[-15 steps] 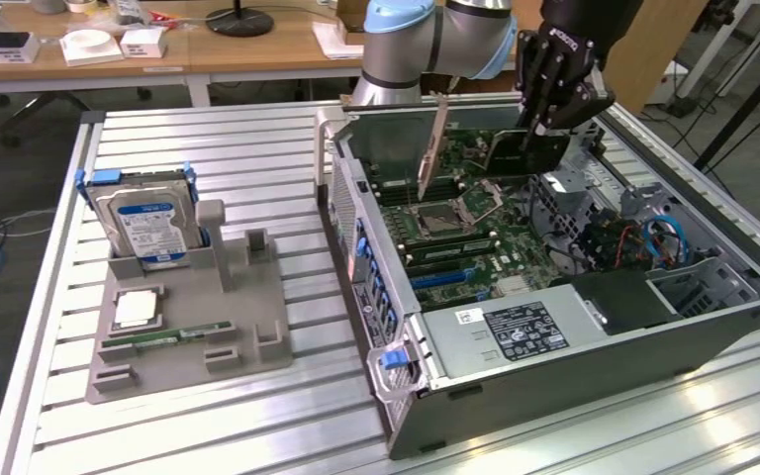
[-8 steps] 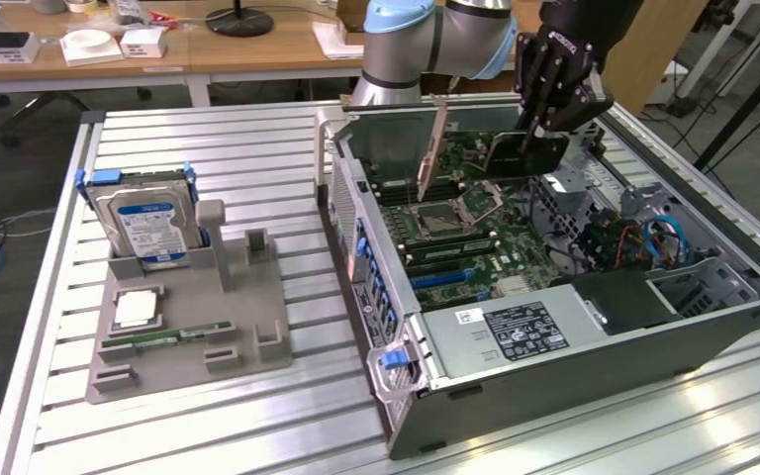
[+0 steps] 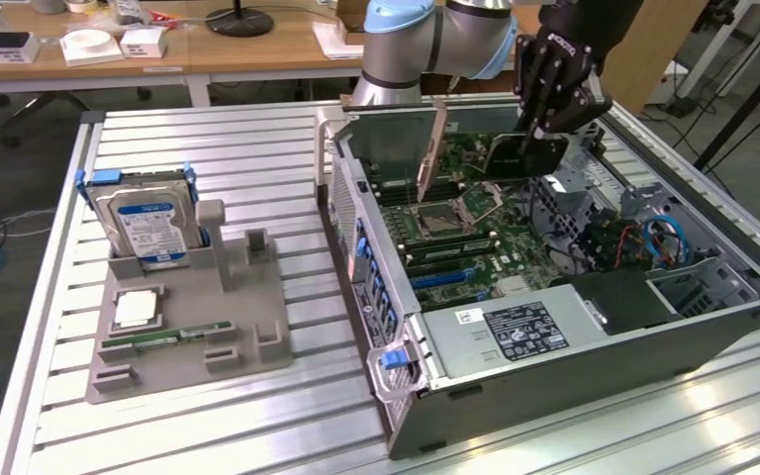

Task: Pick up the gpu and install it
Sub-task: 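Insert the gpu into the slot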

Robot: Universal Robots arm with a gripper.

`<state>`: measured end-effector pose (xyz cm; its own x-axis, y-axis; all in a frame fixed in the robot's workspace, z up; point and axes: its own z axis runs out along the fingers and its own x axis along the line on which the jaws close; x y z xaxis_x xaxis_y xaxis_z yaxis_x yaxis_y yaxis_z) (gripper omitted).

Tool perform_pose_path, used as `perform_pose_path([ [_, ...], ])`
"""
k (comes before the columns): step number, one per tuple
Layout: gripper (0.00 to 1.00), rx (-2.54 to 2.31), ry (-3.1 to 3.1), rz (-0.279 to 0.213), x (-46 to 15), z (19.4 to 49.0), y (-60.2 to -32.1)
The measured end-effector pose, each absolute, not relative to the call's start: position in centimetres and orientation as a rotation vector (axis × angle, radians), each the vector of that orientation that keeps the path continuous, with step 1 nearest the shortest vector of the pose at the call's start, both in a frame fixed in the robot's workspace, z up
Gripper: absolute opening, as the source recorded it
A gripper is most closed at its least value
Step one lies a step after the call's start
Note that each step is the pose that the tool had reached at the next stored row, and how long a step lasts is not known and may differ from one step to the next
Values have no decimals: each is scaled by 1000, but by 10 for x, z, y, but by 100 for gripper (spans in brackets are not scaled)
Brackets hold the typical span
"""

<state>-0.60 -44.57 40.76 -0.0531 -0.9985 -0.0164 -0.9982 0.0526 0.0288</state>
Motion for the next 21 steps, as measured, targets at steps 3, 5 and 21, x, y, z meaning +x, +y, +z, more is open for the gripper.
perform_pose_path([
  [3, 26, 2156, -2274, -51, -6, 407, -446],
  [5, 26, 2156, -2274, -51, -6, 407, -446],
  [21, 26, 2156, -2274, -51, -6, 404, -446],
])
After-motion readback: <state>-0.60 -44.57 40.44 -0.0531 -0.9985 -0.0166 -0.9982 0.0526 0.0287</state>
